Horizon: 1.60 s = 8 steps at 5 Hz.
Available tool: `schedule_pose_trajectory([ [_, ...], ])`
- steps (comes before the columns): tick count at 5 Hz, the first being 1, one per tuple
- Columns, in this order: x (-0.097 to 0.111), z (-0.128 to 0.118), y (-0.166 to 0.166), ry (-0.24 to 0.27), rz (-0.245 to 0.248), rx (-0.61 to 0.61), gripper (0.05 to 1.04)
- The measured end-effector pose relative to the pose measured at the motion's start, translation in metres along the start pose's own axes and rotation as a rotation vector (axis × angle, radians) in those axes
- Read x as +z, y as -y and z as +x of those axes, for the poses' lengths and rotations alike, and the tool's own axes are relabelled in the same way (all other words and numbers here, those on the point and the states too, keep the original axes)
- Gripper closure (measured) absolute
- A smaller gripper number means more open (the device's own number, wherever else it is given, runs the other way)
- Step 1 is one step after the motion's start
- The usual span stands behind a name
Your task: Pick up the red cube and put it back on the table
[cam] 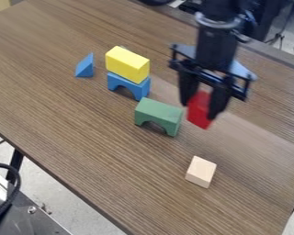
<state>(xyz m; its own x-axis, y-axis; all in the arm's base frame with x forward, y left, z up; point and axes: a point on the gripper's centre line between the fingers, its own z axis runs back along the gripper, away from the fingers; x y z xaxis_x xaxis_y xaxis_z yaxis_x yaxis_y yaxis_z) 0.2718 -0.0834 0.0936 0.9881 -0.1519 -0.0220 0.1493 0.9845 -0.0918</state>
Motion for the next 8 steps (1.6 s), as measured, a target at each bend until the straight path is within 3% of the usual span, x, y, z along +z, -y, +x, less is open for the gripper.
schedule_pose_trajectory([
  [1, 0.001, 0.003, 0.035, 0.01, -0.005, -0.121, 0.528],
  [2, -0.02, 0.005, 0.061, -0.045, 0.008, -0.207, 0.528],
  [4, -0.063, 0.002, 0.087, -0.115, 0.055, -0.259, 0.528],
  [5, -0.064, 0.004, 0.092, -0.098, 0.03, -0.245, 0.528],
  [6, -0.063, 0.003, 0.088, -0.081, -0.004, -0.205, 0.464],
  [7, -0.055, -0.001, 0.079, -0.053, 0.003, -0.195, 0.169],
  [8, -0.035, -0.004, 0.073, -0.011, 0.003, -0.199, 0.079],
])
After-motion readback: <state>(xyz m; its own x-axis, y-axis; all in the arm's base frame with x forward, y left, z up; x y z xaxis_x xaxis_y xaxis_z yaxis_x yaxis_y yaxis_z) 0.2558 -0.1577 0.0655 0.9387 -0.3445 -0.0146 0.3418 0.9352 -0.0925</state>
